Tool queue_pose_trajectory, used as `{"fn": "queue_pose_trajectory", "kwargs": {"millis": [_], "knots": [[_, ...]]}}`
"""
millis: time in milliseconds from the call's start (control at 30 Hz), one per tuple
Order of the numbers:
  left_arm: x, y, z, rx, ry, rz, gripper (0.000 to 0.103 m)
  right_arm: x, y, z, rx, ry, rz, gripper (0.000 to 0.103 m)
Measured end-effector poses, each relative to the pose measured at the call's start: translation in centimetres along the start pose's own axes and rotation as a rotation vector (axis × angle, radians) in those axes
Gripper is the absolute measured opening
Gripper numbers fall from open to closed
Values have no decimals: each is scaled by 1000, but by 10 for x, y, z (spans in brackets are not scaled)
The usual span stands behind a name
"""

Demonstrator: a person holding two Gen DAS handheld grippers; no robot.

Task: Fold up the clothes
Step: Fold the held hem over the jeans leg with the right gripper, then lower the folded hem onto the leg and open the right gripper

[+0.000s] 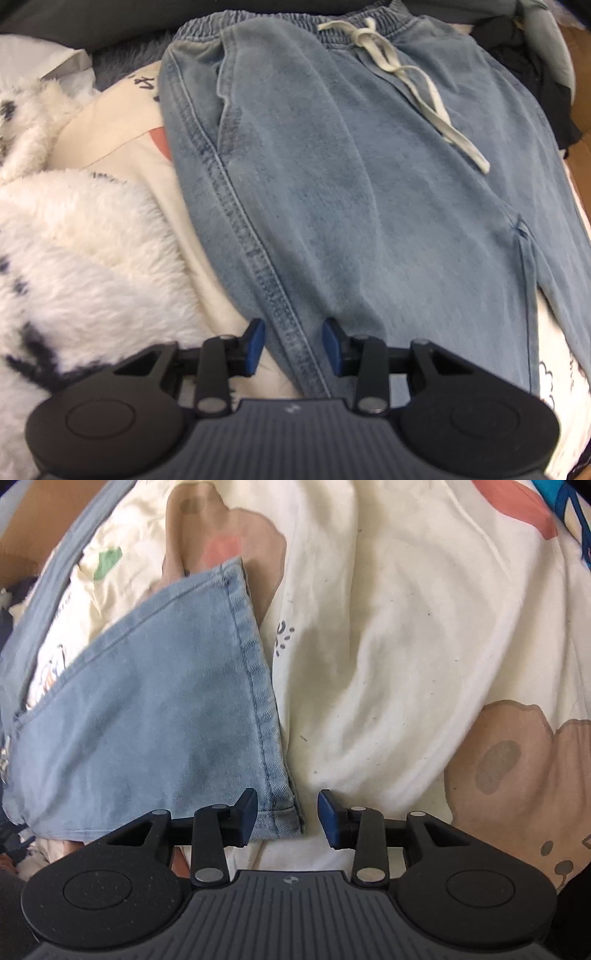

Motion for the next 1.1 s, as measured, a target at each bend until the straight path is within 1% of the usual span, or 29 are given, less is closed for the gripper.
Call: {"fn": "queue_pose_trajectory", "kwargs": {"millis": [67,100,200,333,367,400,433,500,533,567,733,933,967,1000,1033,1100], "knots": [[-2,-1,2,-8,6,-1,38,0,1,1,-41,-5,18,45],[-3,-2,4,-10,7,2,38,1,3,3,-59,1,17,50],[-8,-4,9,-14,12,19,38,6,10,13,-58,17,-25,54],[-13,-5,14,-31,40,-11,38,8,14,20,-38,30,-60,53],[-14,-6,14,-34,43,-13,38,8,15,21,-33,33,-69,46],[-14,-5,14,-36,45,-17,38,8,16,23,-28,36,-78,33],[-14,-5,13,-36,45,-23,36,9,17,24,-24,41,-86,27],[-15,-2,12,-33,36,-39,23,7,18,20,-33,60,-84,23],[-15,-1,10,-31,32,-44,17,6,19,17,-38,68,-72,23],[-15,1,8,-27,28,-48,15,4,22,13,-35,68,-86,22],[-17,5,-11,-27,15,-33,13,-1,36,-5,-15,75,-137,21],[-16,17,-34,-28,15,-40,13,-6,36,-11,30,95,-175,20],[-16,17,-34,-33,19,-36,13,-7,35,-11,41,98,-176,19],[-18,17,-31,-39,23,-32,13,-8,35,-10,52,102,-177,10],[-21,16,-29,-45,31,-29,13,-8,35,-9,63,105,-178,6],[-22,17,-21,-59,57,-17,14,-9,33,-4,79,112,-168,6]]}}
Point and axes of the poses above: each gripper's, at about its wrist camera, not at the fingertips, and z roughly the way its jaws point, y to its left, x to its underside, the point moved 8 cm from there along z, roughly the way its jaws point, and after that the axes turned 8 degrees about -y, right-handed, at the moved point
